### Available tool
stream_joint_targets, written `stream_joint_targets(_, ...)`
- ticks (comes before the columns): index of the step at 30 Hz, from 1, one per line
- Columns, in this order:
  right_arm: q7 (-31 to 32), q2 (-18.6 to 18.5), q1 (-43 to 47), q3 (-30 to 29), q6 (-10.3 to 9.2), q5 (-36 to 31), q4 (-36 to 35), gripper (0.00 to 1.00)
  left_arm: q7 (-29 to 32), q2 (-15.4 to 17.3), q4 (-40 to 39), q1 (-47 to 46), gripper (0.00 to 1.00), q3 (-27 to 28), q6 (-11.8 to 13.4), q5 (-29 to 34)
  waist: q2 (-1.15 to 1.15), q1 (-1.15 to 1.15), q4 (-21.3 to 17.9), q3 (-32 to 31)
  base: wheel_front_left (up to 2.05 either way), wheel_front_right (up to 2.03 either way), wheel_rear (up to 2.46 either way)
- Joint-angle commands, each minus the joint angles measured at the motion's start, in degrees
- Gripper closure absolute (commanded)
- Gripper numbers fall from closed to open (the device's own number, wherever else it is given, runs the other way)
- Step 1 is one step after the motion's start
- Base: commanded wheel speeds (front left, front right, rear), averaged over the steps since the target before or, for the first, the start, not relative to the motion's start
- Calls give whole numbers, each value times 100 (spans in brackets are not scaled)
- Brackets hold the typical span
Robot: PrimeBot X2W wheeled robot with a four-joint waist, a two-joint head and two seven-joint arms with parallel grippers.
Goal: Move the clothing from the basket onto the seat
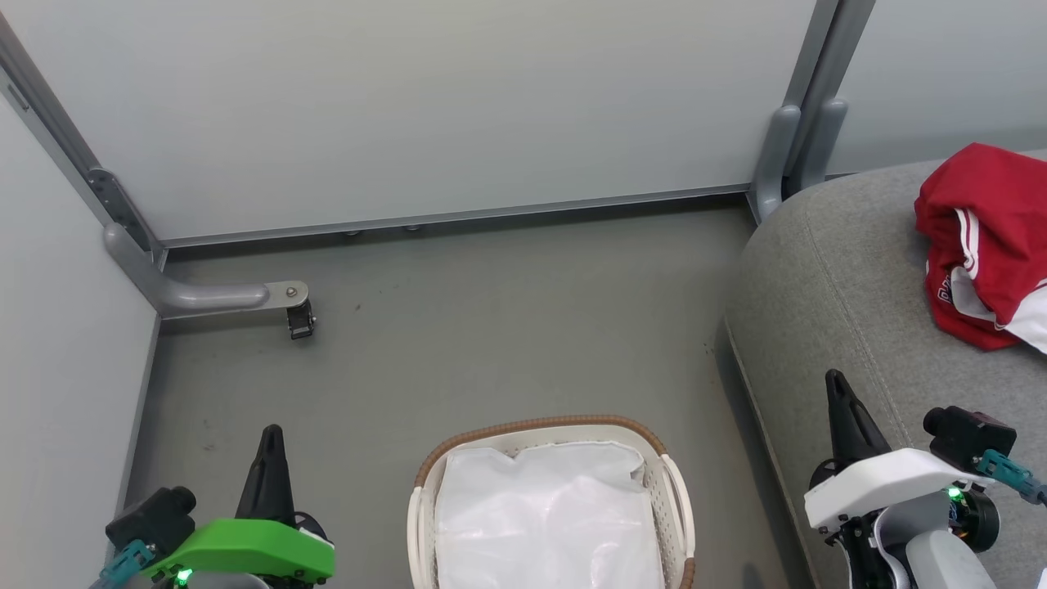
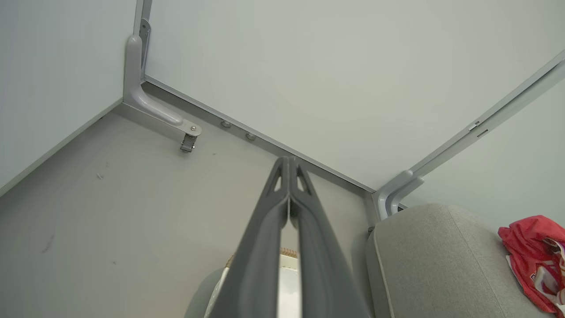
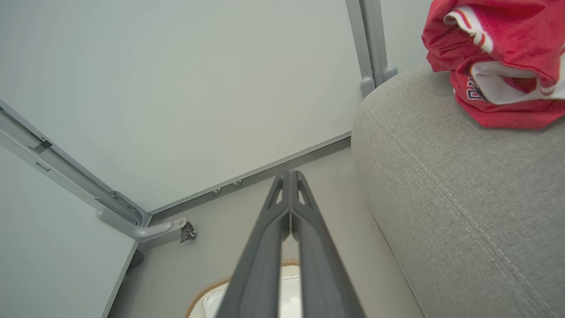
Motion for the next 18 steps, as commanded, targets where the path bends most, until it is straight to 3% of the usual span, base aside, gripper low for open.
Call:
stream_joint_targets(1, 45, -33, -40, -36, -1, 241, -110, 100, 39, 32, -93, -143, 100, 57, -20, -207, 0, 0, -5, -2, 0, 0, 0)
stream_joint_targets(18, 409, -45, -12, -151, -2, 1719, -187, 100, 401, 43, -159, -237, 100, 263, -65, -1470, 0, 0, -69, -22, 0, 0, 0)
